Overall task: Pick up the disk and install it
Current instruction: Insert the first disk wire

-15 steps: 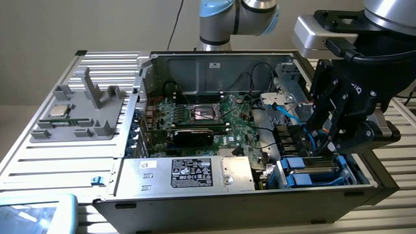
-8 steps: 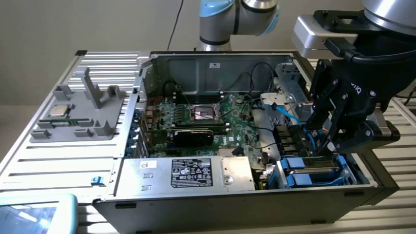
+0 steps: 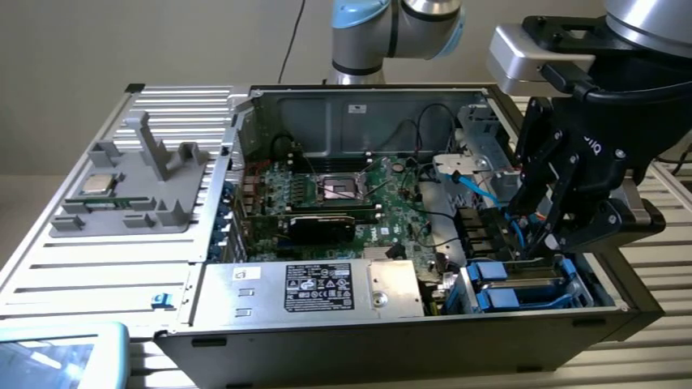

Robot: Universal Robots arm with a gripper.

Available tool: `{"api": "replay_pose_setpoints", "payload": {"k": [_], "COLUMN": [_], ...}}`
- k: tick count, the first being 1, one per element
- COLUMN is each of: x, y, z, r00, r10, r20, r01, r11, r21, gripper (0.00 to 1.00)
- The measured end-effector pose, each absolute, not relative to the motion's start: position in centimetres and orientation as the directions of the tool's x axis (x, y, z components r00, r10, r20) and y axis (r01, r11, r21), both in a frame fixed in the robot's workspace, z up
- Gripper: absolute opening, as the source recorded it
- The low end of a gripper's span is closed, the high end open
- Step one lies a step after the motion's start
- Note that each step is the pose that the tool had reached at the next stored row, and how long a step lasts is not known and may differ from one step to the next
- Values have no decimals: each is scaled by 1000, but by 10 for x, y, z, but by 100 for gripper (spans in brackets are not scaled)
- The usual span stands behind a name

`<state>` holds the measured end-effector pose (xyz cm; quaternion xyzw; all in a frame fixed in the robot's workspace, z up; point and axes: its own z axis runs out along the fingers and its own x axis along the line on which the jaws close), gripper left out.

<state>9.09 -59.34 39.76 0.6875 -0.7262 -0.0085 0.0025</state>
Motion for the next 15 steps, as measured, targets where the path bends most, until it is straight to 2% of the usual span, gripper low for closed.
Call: {"api": "replay_pose_setpoints", "payload": {"k": [4, 5, 6, 8, 9, 15], "x": [91, 91, 92, 93, 95, 110], "y": [-593, -593, -593, -593, -593, -593], "z": [398, 398, 398, 398, 398, 397], "r00": [-55, -55, -55, -55, -55, -56], "r10": [-998, -998, -998, -998, -998, -998], "r20": [-8, -8, -8, -8, -8, -11], "r01": [-998, -998, -998, -998, -998, -998], "r11": [55, 55, 54, 55, 55, 56], "r21": [16, 16, 16, 15, 15, 14], "gripper": [52, 53, 59, 59, 65, 65]}}
